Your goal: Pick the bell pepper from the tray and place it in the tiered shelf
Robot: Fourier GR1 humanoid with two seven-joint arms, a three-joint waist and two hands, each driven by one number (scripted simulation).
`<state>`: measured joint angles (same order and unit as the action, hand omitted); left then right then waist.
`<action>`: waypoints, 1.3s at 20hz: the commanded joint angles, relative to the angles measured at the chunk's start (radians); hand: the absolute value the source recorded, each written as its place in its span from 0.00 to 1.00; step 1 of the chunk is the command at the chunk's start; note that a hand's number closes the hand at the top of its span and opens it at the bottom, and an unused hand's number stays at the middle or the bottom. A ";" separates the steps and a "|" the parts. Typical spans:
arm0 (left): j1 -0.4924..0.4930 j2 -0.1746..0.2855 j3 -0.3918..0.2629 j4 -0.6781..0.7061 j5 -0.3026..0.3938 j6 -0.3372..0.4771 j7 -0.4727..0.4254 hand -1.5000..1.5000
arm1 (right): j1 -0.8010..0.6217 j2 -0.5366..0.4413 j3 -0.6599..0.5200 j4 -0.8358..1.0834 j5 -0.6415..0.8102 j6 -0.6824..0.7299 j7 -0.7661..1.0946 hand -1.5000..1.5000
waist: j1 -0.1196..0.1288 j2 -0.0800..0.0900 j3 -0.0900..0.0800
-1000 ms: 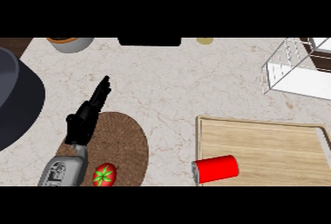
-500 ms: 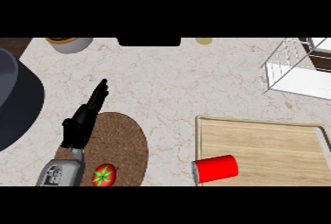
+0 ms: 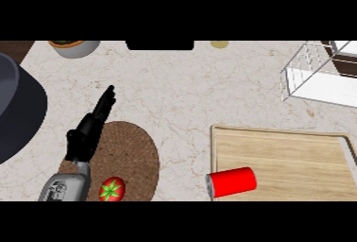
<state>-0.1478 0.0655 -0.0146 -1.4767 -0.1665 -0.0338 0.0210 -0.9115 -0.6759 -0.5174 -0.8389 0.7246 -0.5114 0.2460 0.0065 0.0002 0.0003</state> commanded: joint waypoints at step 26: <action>0.042 0.008 0.024 -0.063 0.011 0.008 0.048 0.50 | 0.440 -0.343 -0.493 -0.339 -0.433 0.446 0.302 0.00 | -0.047 -0.012 0.001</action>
<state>-0.1259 0.0646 0.0079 -1.4877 -0.1616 -0.0202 0.0352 -0.6374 -1.0005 -0.8987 -1.1307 0.3546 -0.1746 0.5649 -0.0382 -0.0105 0.0000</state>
